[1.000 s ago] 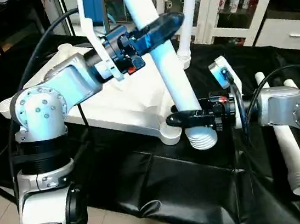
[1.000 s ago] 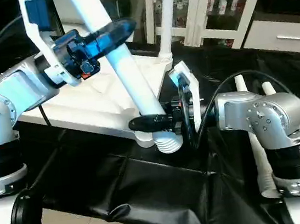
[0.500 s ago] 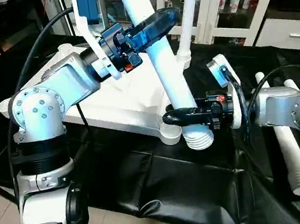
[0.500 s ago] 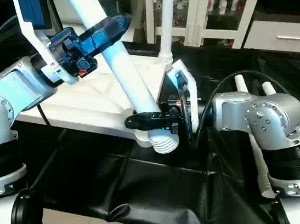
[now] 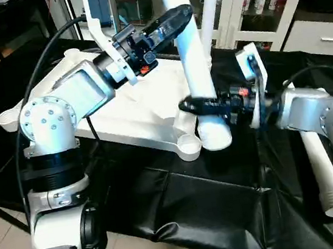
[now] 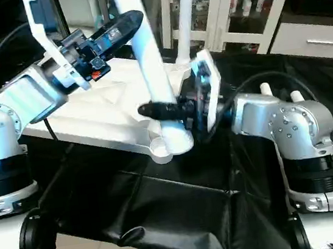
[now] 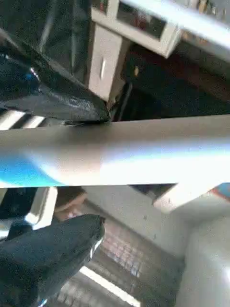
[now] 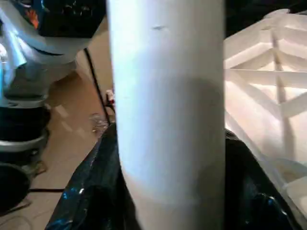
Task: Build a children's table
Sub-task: Pick table leg
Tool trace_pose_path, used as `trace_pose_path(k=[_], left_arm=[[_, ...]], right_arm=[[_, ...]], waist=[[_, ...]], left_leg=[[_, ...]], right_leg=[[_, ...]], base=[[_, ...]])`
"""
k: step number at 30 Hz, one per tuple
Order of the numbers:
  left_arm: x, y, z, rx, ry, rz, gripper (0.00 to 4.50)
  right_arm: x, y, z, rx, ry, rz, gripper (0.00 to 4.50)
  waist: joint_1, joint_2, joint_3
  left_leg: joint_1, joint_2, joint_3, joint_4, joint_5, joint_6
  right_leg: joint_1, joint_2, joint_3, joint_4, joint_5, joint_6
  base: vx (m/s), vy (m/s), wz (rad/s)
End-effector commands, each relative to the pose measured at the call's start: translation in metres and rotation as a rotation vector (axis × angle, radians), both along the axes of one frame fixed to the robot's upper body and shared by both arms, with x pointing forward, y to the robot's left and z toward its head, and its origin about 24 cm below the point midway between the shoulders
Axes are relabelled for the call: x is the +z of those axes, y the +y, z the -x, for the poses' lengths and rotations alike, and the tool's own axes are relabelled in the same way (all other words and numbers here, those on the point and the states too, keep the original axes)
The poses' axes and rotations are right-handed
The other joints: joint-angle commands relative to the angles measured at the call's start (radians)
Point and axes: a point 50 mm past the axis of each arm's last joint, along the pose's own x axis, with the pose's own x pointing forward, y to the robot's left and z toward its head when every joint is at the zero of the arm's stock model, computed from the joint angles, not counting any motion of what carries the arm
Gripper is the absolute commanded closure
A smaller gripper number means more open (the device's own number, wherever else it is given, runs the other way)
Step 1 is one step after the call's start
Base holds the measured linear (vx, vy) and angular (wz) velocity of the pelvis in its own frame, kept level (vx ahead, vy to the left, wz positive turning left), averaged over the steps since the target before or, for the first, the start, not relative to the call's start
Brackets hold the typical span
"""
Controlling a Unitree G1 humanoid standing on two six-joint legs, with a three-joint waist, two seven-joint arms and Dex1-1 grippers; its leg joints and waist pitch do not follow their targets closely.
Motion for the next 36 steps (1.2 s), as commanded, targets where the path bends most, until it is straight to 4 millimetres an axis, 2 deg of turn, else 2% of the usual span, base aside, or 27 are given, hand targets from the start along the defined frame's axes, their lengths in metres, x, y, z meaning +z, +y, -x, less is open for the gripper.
trace_pose_path(k=[1,2,5,7,15,24,25,29,30,34,36], left_arm=[[-0.001,-0.002,-0.002,0.033,0.015,-0.023,0.82],[-0.003,-0.003,-0.001,0.032,0.024,-0.024,0.65],[-0.005,-0.007,0.001,0.032,0.031,-0.026,0.57],[-0.008,-0.008,0.000,0.054,0.038,-0.035,0.56],[-0.020,-0.010,-0.007,0.128,0.114,-0.061,0.56],[-0.016,-0.009,-0.011,0.193,0.110,-0.029,0.56],[-0.015,-0.007,-0.014,0.241,0.115,-0.015,0.74],[-0.015,-0.005,-0.017,0.269,0.124,-0.008,0.91],[-0.015,-0.005,-0.017,0.274,0.125,-0.007,1.17],[-0.015,-0.004,-0.018,0.288,0.127,-0.010,1.36],[-0.016,-0.004,-0.019,0.295,0.125,-0.016,1.69]], right_arm=[[0.005,-0.005,-0.005,-0.080,-0.063,0.049,2.51],[0.005,-0.003,-0.006,-0.103,-0.100,0.094,2.57],[0.009,0.002,-0.008,-0.145,-0.142,0.119,2.59],[0.010,0.006,-0.010,-0.176,-0.212,0.187,2.61],[0.007,0.018,-0.008,-0.198,-0.306,0.234,2.62],[0.004,0.025,-0.009,-0.273,-0.424,0.297,2.62],[0.003,0.026,-0.011,-0.329,-0.498,0.342,2.62],[0.002,0.028,-0.011,-0.344,-0.521,0.347,2.62],[0.002,0.029,-0.011,-0.344,-0.525,0.348,2.62],[0.001,0.029,-0.011,-0.354,-0.542,0.355,2.62],[0.001,0.030,-0.012,-0.363,-0.552,0.358,2.62]], waist=[[0.005,-0.003,-0.076],[0.005,-0.003,-0.075],[0.005,-0.002,-0.075],[0.005,-0.002,-0.076],[0.003,-0.002,-0.076],[0.000,-0.003,-0.076],[-0.001,-0.002,-0.075],[-0.005,-0.001,-0.074],[-0.006,0.001,-0.075],[-0.006,0.002,-0.075],[-0.007,0.001,-0.075]], left_leg=[[0.013,0.005,0.002,-0.064,-0.095,-0.054],[0.012,0.005,0.002,-0.064,-0.097,-0.058],[0.012,0.004,0.002,-0.064,-0.096,-0.066],[0.012,0.004,0.001,-0.064,-0.096,-0.065],[0.011,0.005,0.000,-0.063,-0.103,-0.055],[0.009,0.004,-0.001,-0.063,-0.095,-0.056],[0.008,0.005,-0.001,-0.063,-0.096,-0.059],[0.010,0.003,-0.001,-0.064,-0.115,-0.060],[0.011,0.004,-0.001,-0.063,-0.119,-0.058],[0.010,0.003,-0.001,-0.063,-0.116,-0.055],[0.010,0.003,-0.001,-0.063,-0.119,-0.052]], right_leg=[[0.057,-0.044,0.029,-0.064,-0.068,-0.181],[0.056,-0.043,0.029,-0.064,-0.069,-0.180],[0.057,-0.043,0.029,-0.064,-0.060,-0.176],[0.057,-0.042,0.029,-0.062,-0.051,-0.173],[0.056,-0.042,0.029,-0.063,-0.050,-0.161],[0.057,-0.041,0.029,-0.061,-0.020,-0.164],[0.056,-0.042,0.029,-0.062,-0.023,-0.162],[0.056,-0.040,0.030,-0.063,-0.048,-0.156],[0.054,-0.040,0.030,-0.064,-0.046,-0.157],[0.055,-0.039,0.030,-0.062,-0.027,-0.161],[0.055,-0.039,0.029,-0.062,-0.024,-0.164]], base=[[0.000,0.000,0.00],[0.000,0.000,0.00],[0.000,0.000,0.00],[0.000,0.000,0.00],[0.000,0.000,0.00],[0.000,0.000,0.00],[0.000,0.000,0.00],[0.000,0.000,0.00],[0.000,0.000,0.00],[0.000,0.000,0.00],[0.000,0.000,0.00]])
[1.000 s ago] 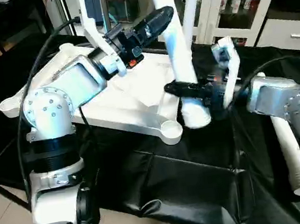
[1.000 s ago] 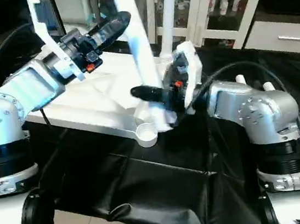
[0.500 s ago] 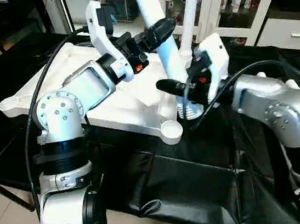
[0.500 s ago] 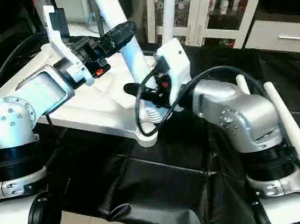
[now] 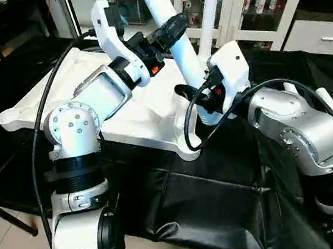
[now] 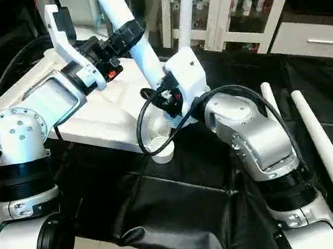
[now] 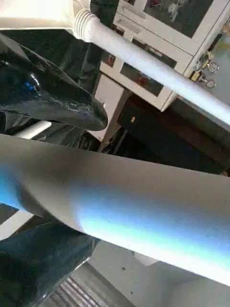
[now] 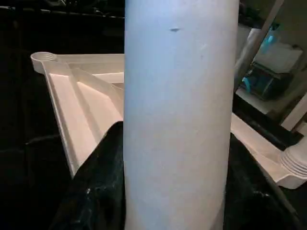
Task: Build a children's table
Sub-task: Pick table leg
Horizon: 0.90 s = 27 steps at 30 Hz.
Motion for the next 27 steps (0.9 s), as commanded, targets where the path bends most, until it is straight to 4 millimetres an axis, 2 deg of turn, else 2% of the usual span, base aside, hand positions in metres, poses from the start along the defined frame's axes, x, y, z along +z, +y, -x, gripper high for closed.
trace_pose_path(k=[1,6,9,10,15,16,18,21,22,27], left_arm=[[-0.001,0.007,-0.007,0.078,0.020,-0.014,1.69],[0.000,0.008,-0.007,0.087,0.018,-0.007,2.15],[0.000,0.008,-0.007,0.087,0.016,-0.003,2.22],[0.000,0.009,-0.007,0.085,0.016,-0.001,2.46],[0.001,0.010,-0.007,0.083,0.014,0.007,2.58],[0.002,0.010,-0.007,0.079,0.012,0.008,2.61],[0.002,0.012,-0.007,0.068,0.005,0.007,2.62],[0.002,0.013,-0.006,0.057,-0.001,0.005,2.63],[0.003,0.013,-0.005,0.044,-0.009,0.000,2.69],[0.003,0.014,-0.003,0.011,-0.023,-0.009,2.71]], right_arm=[[0.007,0.002,0.003,0.012,-0.067,-0.017,2.62],[0.008,0.002,0.001,-0.003,-0.080,-0.014,2.63],[0.008,0.002,0.000,-0.007,-0.084,-0.014,2.63],[0.009,0.002,0.000,-0.007,-0.085,-0.014,2.63],[0.010,0.003,-0.001,-0.005,-0.092,-0.031,2.63],[0.011,0.003,-0.001,0.002,-0.087,-0.051,2.28],[0.015,0.003,-0.001,0.038,-0.052,-0.131,1.94],[0.018,0.002,0.000,0.067,-0.028,-0.169,1.84],[0.021,0.001,0.002,0.098,0.000,-0.203,1.61],[0.032,-0.009,0.004,0.189,0.081,-0.309,1.30]], waist=[[0.000,0.001,-0.075],[-0.001,0.001,-0.075],[-0.001,0.000,-0.076],[-0.001,0.000,-0.076],[-0.001,0.000,-0.075],[-0.001,0.001,-0.075],[-0.003,0.002,-0.075],[-0.002,0.002,-0.076],[-0.001,0.003,-0.077],[0.001,0.002,-0.076]], left_leg=[[0.015,0.003,0.001,-0.064,-0.121,-0.051],[0.016,0.004,0.000,-0.063,-0.118,-0.048],[0.015,0.003,0.001,-0.063,-0.110,-0.046],[0.015,0.003,0.001,-0.063,-0.110,-0.045],[0.016,0.003,0.001,-0.063,-0.117,-0.046],[0.016,0.003,0.001,-0.063,-0.118,-0.046],[0.017,0.003,0.001,-0.064,-0.126,-0.044],[0.016,0.004,0.000,-0.064,-0.124,-0.031],[0.018,0.004,0.000,-0.063,-0.118,-0.031],[0.018,0.004,0.001,-0.063,-0.115,-0.022]], right_leg=[[0.058,-0.039,0.030,-0.061,-0.026,-0.166],[0.059,-0.039,0.031,-0.060,-0.018,-0.170],[0.060,-0.038,0.030,-0.059,-0.001,-0.173],[0.060,-0.038,0.031,-0.059,-0.002,-0.172],[0.059,-0.038,0.031,-0.060,-0.012,-0.172],[0.058,-0.039,0.031,-0.059,-0.012,-0.173],[0.058,-0.039,0.031,-0.060,-0.017,-0.175],[0.060,-0.038,0.030,-0.059,-0.008,-0.172],[0.058,-0.038,0.030,-0.058,-0.001,-0.174],[0.059,-0.038,0.029,-0.057,0.007,-0.194]], base=[[0.000,0.000,0.00],[0.000,0.000,0.00],[0.000,0.000,0.00],[0.000,0.000,0.00],[0.000,0.000,0.00],[0.000,0.000,0.00],[0.000,0.000,0.00],[0.000,0.000,0.00],[0.000,0.000,0.00],[0.000,0.000,0.00]])
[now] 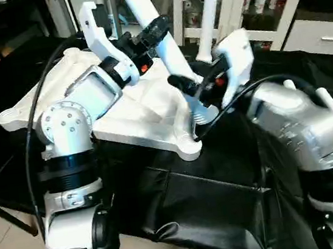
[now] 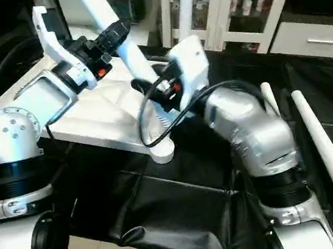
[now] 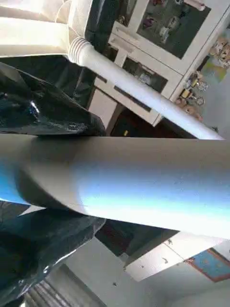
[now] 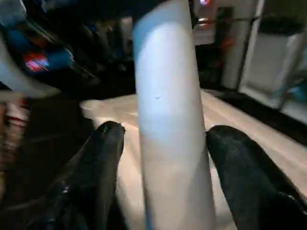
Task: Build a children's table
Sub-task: Pick table leg
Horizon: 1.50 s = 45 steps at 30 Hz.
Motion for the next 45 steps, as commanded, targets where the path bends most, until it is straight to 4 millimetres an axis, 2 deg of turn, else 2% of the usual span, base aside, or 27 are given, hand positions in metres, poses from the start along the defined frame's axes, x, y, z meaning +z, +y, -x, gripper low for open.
trace_pose_path(k=[1,5,6,8,13,16,27,31,32,33,36,37,41,42,43,44,45], left_arm=[[0.004,-0.004,0.005,-0.067,-0.032,-0.006,2.71],[0.012,-0.007,0.019,-0.230,-0.091,0.027,2.71],[0.016,-0.008,0.027,-0.313,-0.127,0.045,2.71],[0.022,-0.008,0.043,-0.462,-0.202,0.065,2.71],[0.023,-0.006,0.053,-0.564,-0.266,0.063,2.71],[0.024,-0.007,0.058,-0.619,-0.290,0.084,2.71],[0.023,-0.005,0.063,-0.683,-0.308,0.082,2.71],[0.021,-0.006,0.066,-0.716,-0.307,0.066,2.71],[0.020,-0.006,0.067,-0.725,-0.307,0.059,2.71],[0.020,-0.006,0.067,-0.727,-0.307,0.058,2.71],[0.020,-0.007,0.067,-0.735,-0.309,0.048,2.71],[0.020,-0.007,0.067,-0.734,-0.310,0.045,2.71],[0.020,-0.006,0.064,-0.709,-0.313,0.035,2.71],[0.019,-0.005,0.061,-0.672,-0.305,0.020,2.71],[0.017,-0.005,0.056,-0.624,-0.286,0.001,2.36],[0.014,-0.004,0.046,-0.538,-0.228,0.001,2.15],[0.012,-0.003,0.040,-0.478,-0.190,0.011,2.15]], right_arm=[[0.015,-0.011,0.001,0.050,0.018,-0.046,1.13],[0.014,-0.029,0.001,0.118,0.144,-0.047,0.99],[0.013,-0.034,0.003,0.159,0.198,-0.056,0.76],[0.012,-0.042,0.008,0.228,0.279,-0.094,0.72],[0.011,-0.046,0.014,0.314,0.367,-0.169,0.72],[0.010,-0.044,0.019,0.377,0.415,-0.194,0.72],[0.000,-0.038,0.038,0.490,0.495,-0.100,0.72],[-0.005,-0.035,0.040,0.493,0.504,-0.064,1.09],[-0.006,-0.034,0.041,0.498,0.503,-0.054,1.29],[-0.006,-0.034,0.041,0.499,0.502,-0.051,1.29],[-0.006,-0.031,0.040,0.492,0.482,-0.038,1.51],[-0.006,-0.030,0.039,0.488,0.476,-0.039,1.71],[-0.007,-0.029,0.037,0.468,0.451,-0.031,1.93],[-0.007,-0.029,0.035,0.443,0.420,-0.024,1.93],[-0.006,-0.029,0.032,0.411,0.381,-0.016,2.17],[-0.006,-0.028,0.026,0.334,0.324,0.009,2.23],[-0.005,-0.026,0.021,0.279,0.284,0.016,2.23]], waist=[[0.000,-0.001,-0.077],[0.004,-0.002,-0.076],[0.005,-0.004,-0.077],[0.007,-0.003,-0.077],[0.004,-0.004,-0.075],[0.007,-0.002,-0.074],[0.021,-0.004,-0.076],[0.024,-0.003,-0.075],[0.025,-0.004,-0.074],[0.026,-0.003,-0.074],[0.027,-0.004,-0.075],[0.028,-0.004,-0.074],[0.028,-0.003,-0.075],[0.027,-0.004,-0.074],[0.028,-0.005,-0.073],[0.027,-0.004,-0.074],[0.027,-0.004,-0.074]], left_leg=[[0.019,0.003,0.001,-0.064,-0.109,-0.025],[0.018,0.003,0.003,-0.063,-0.100,-0.029],[0.019,0.002,0.004,-0.062,-0.099,-0.027],[0.017,0.002,0.004,-0.061,-0.090,-0.018],[0.018,0.005,0.005,-0.063,-0.105,-0.017],[0.020,0.006,0.006,-0.065,-0.128,-0.037],[0.018,0.007,0.005,-0.066,-0.112,-0.052],[0.019,0.008,0.004,-0.067,-0.127,-0.058],[0.020,0.008,0.004,-0.068,-0.132,-0.060],[0.020,0.009,0.004,-0.068,-0.135,-0.061],[0.019,0.008,0.003,-0.068,-0.131,-0.064],[0.019,0.008,0.004,-0.068,-0.131,-0.064],[0.018,0.009,0.003,-0.069,-0.133,-0.066],[0.018,0.008,0.003,-0.069,-0.133,-0.067],[0.016,0.010,0.003,-0.069,-0.135,-0.069],[0.015,0.008,0.002,-0.069,-0.133,-0.075],[0.016,0.008,0.003,-0.068,-0.133,-0.079]], right_leg=[[0.060,-0.038,0.029,-0.055,0.004,-0.195],[0.060,-0.039,0.029,-0.056,-0.007,-0.204],[0.061,-0.038,0.029,-0.055,-0.007,-0.210],[0.062,-0.039,0.028,-0.053,0.003,-0.221],[0.059,-0.043,0.027,-0.060,-0.055,-0.224],[0.056,-0.044,0.028,-0.064,-0.098,-0.209],[0.056,-0.044,0.028,-0.063,-0.095,-0.182],[0.053,-0.044,0.029,-0.065,-0.125,-0.168],[0.052,-0.045,0.029,-0.066,-0.135,-0.167],[0.051,-0.045,0.029,-0.067,-0.140,-0.165],[0.051,-0.044,0.029,-0.065,-0.133,-0.160],[0.050,-0.045,0.029,-0.065,-0.132,-0.159],[0.051,-0.045,0.028,-0.064,-0.128,-0.159],[0.050,-0.045,0.029,-0.064,-0.128,-0.157],[0.050,-0.046,0.029,-0.066,-0.135,-0.149],[0.051,-0.046,0.029,-0.066,-0.135,-0.142],[0.051,-0.045,0.030,-0.065,-0.134,-0.139]], base=[[0.000,0.000,0.00],[0.000,0.000,0.00],[0.000,0.000,0.00],[0.000,0.000,0.00],[0.000,0.000,0.00],[0.000,0.000,0.00],[0.000,0.000,0.00],[0.000,0.000,0.00],[0.000,0.000,0.00],[0.000,0.000,0.00],[0.000,0.000,0.00],[0.000,0.000,0.00],[0.000,0.000,0.00],[0.000,0.000,0.00],[0.000,0.000,0.00],[0.000,0.000,0.00],[0.000,0.000,0.00]])
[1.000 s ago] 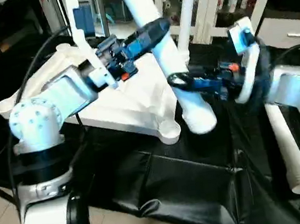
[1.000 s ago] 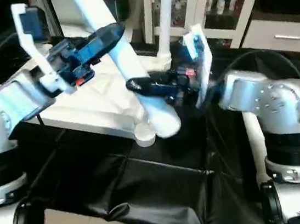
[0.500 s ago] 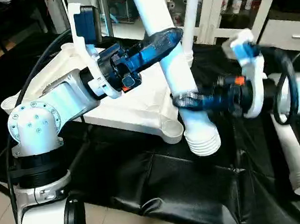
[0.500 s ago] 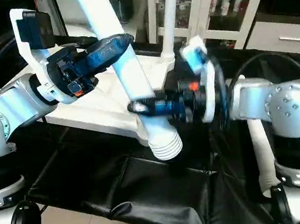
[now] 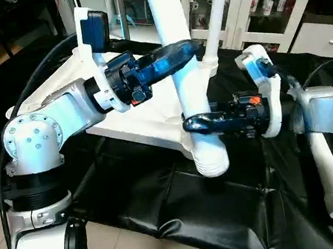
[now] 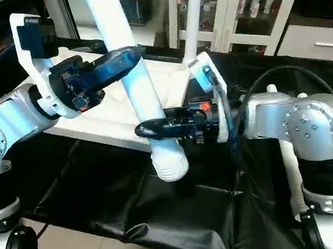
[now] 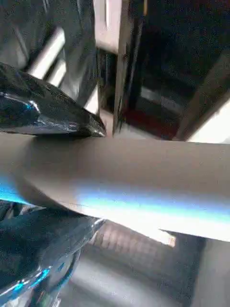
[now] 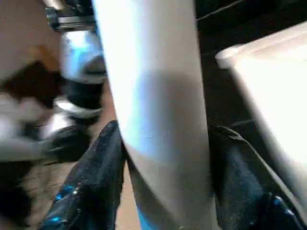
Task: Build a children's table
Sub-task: Pick table leg
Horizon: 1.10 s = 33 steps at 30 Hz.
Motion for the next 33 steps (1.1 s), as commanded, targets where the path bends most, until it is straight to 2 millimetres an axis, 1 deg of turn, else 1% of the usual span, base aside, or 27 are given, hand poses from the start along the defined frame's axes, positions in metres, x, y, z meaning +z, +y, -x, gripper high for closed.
trace_pose_path(k=[1,2,3,4,5,6,7,8,9,10,11,12,13,14,17,18,20,21,22,23,24,27,31,33], left_arm=[[0.007,-0.005,-0.005,0.042,0.010,0.010,2.01],[0.006,-0.005,-0.007,0.063,0.023,0.015,1.89],[0.005,-0.005,-0.009,0.091,0.026,0.011,1.80],[0.004,-0.006,-0.009,0.108,0.027,0.007,1.80],[0.002,-0.009,-0.014,0.180,0.038,-0.006,1.66],[0.002,-0.009,-0.014,0.180,0.038,-0.006,1.56],[-0.001,-0.014,-0.016,0.229,0.042,-0.036,1.45],[-0.003,-0.017,-0.018,0.264,0.040,-0.057,1.38],[-0.007,-0.021,-0.022,0.325,0.049,-0.083,1.31],[-0.009,-0.023,-0.026,0.371,0.069,-0.069,1.21],[-0.010,-0.023,-0.026,0.374,0.071,-0.068,1.21],[-0.012,-0.024,-0.028,0.400,0.091,-0.066,1.12],[-0.014,-0.024,-0.030,0.420,0.103,-0.070,0.96],[-0.014,-0.024,-0.030,0.424,0.106,-0.071,0.89],[-0.018,-0.024,-0.033,0.469,0.129,-0.078,0.79],[-0.019,-0.024,-0.035,0.483,0.136,-0.075,1.11],[-0.020,-0.023,-0.036,0.505,0.149,-0.071,1.18],[-0.020,-0.023,-0.036,0.508,0.148,-0.071,1.18],[-0.020,-0.022,-0.037,0.515,0.148,-0.070,1.49],[-0.019,-0.021,-0.037,0.520,0.151,-0.066,1.58],[-0.019,-0.021,-0.037,0.518,0.155,-0.060,1.58],[-0.018,-0.021,-0.036,0.504,0.158,-0.057,1.93],[-0.020,-0.020,-0.036,0.514,0.173,-0.061,2.25],[-0.019,-0.019,-0.036,0.505,0.175,-0.061,2.41]], right_arm=[[-0.006,-0.005,-0.013,-0.165,-0.053,0.066,2.26],[-0.005,-0.004,-0.015,-0.185,-0.067,0.067,2.44],[-0.005,-0.003,-0.018,-0.219,-0.090,0.079,2.48],[-0.005,-0.001,-0.020,-0.240,-0.104,0.089,2.48],[-0.007,0.003,-0.021,-0.278,-0.156,0.128,2.52],[-0.007,0.003,-0.021,-0.278,-0.156,0.128,2.55],[-0.009,0.008,-0.021,-0.295,-0.184,0.155,2.56],[-0.011,0.012,-0.021,-0.306,-0.206,0.179,2.57],[-0.014,0.017,-0.022,-0.327,-0.233,0.205,2.58],[-0.016,0.023,-0.023,-0.365,-0.260,0.215,2.60],[-0.016,0.023,-0.023,-0.369,-0.262,0.215,2.60],[-0.017,0.026,-0.025,-0.406,-0.278,0.219,2.62],[-0.018,0.028,-0.027,-0.426,-0.300,0.232,2.63],[-0.018,0.028,-0.027,-0.430,-0.303,0.233,2.64],[-0.019,0.033,-0.029,-0.465,-0.338,0.244,2.64],[-0.019,0.034,-0.030,-0.473,-0.345,0.243,2.64],[-0.019,0.035,-0.031,-0.492,-0.357,0.246,2.64],[-0.019,0.035,-0.032,-0.501,-0.363,0.248,2.64],[-0.019,0.035,-0.033,-0.511,-0.367,0.248,2.65],[-0.018,0.035,-0.033,-0.517,-0.370,0.248,2.65],[-0.018,0.035,-0.034,-0.524,-0.374,0.248,2.65],[-0.018,0.033,-0.036,-0.538,-0.380,0.246,2.65],[-0.016,0.032,-0.037,-0.544,-0.385,0.240,2.66],[-0.016,0.032,-0.037,-0.547,-0.389,0.239,2.66]], waist=[[-0.002,-0.005,-0.073],[-0.001,-0.003,-0.074],[-0.002,-0.004,-0.074],[-0.003,-0.004,-0.075],[-0.004,-0.004,-0.075],[-0.004,-0.004,-0.074],[-0.003,-0.005,-0.076],[-0.003,-0.004,-0.075],[-0.004,-0.004,-0.075],[-0.006,-0.003,-0.074],[-0.007,-0.004,-0.074],[-0.007,-0.004,-0.075],[-0.008,-0.003,-0.076],[-0.008,-0.002,-0.076],[-0.010,-0.001,-0.075],[-0.012,-0.001,-0.075],[-0.012,-0.002,-0.074],[-0.013,0.001,-0.074],[-0.013,0.000,-0.074],[-0.013,0.000,-0.074],[-0.013,0.001,-0.074],[-0.014,0.001,-0.074],[-0.015,0.002,-0.075],[-0.016,0.002,-0.074]], left_leg=[[0.016,0.005,0.002,-0.068,-0.144,-0.082],[0.017,0.006,0.002,-0.069,-0.146,-0.083],[0.015,0.007,0.001,-0.070,-0.143,-0.082],[0.016,0.007,0.000,-0.070,-0.143,-0.080],[0.015,0.008,0.000,-0.070,-0.140,-0.080],[0.015,0.008,-0.001,-0.070,-0.137,-0.082],[0.017,0.008,0.001,-0.069,-0.133,-0.079],[0.015,0.010,-0.001,-0.070,-0.128,-0.079],[0.014,0.008,-0.001,-0.070,-0.126,-0.081],[0.013,0.008,-0.001,-0.070,-0.123,-0.082],[0.011,0.007,-0.001,-0.070,-0.124,-0.083],[0.013,0.007,-0.001,-0.070,-0.128,-0.081],[0.014,0.005,-0.001,-0.069,-0.133,-0.080],[0.014,0.006,-0.002,-0.070,-0.132,-0.082],[0.016,0.005,-0.001,-0.070,-0.145,-0.083],[0.015,0.006,-0.001,-0.070,-0.149,-0.081],[0.015,0.005,-0.001,-0.071,-0.154,-0.079],[0.017,0.006,-0.001,-0.070,-0.160,-0.079],[0.016,0.005,-0.001,-0.070,-0.161,-0.078],[0.016,0.005,-0.002,-0.071,-0.163,-0.080],[0.016,0.006,-0.002,-0.071,-0.163,-0.079],[0.018,0.006,-0.002,-0.071,-0.169,-0.079],[0.016,0.005,-0.002,-0.070,-0.157,-0.075],[0.016,0.005,-0.001,-0.070,-0.160,-0.074]], right_leg=[[0.048,-0.046,0.030,-0.071,-0.154,-0.136],[0.050,-0.046,0.030,-0.071,-0.160,-0.138],[0.051,-0.046,0.030,-0.069,-0.159,-0.140],[0.050,-0.045,0.029,-0.070,-0.152,-0.137],[0.050,-0.044,0.029,-0.069,-0.140,-0.133],[0.051,-0.044,0.029,-0.070,-0.137,-0.131],[0.050,-0.044,0.030,-0.069,-0.126,-0.132],[0.051,-0.045,0.030,-0.068,-0.120,-0.130],[0.051,-0.044,0.029,-0.069,-0.118,-0.124],[0.051,-0.044,0.030,-0.069,-0.111,-0.120],[0.052,-0.044,0.030,-0.070,-0.112,-0.120],[0.052,-0.045,0.030,-0.070,-0.114,-0.121],[0.052,-0.044,0.030,-0.069,-0.116,-0.121],[0.052,-0.044,0.030,-0.068,-0.114,-0.120],[0.050,-0.041,0.030,-0.070,-0.115,-0.114],[0.049,-0.041,0.030,-0.070,-0.112,-0.114],[0.050,-0.041,0.030,-0.070,-0.111,-0.114],[0.049,-0.041,0.030,-0.071,-0.113,-0.115],[0.049,-0.040,0.030,-0.071,-0.111,-0.115],[0.049,-0.041,0.030,-0.071,-0.114,-0.115],[0.049,-0.041,0.030,-0.070,-0.113,-0.115],[0.049,-0.040,0.030,-0.070,-0.109,-0.118],[0.051,-0.039,0.030,-0.067,-0.077,-0.123],[0.050,-0.039,0.030,-0.068,-0.084,-0.125]], base=[[0.000,0.000,0.00],[0.000,0.000,0.00],[0.000,0.000,0.00],[0.000,0.000,0.00],[0.000,0.000,0.00],[0.000,0.000,0.00],[0.000,0.000,0.00],[0.000,0.000,0.00],[0.000,0.000,0.00],[0.000,0.000,0.00],[0.000,0.000,0.00],[0.000,0.000,0.00],[0.000,0.000,0.00],[0.000,0.000,0.00],[0.000,0.000,0.00],[0.000,0.000,0.00],[0.000,0.000,0.00],[0.000,0.000,0.00],[0.000,0.000,0.00],[0.000,0.000,0.00],[0.000,0.000,0.00],[0.000,0.000,0.00],[0.000,0.000,0.00],[0.000,0.000,0.00]])
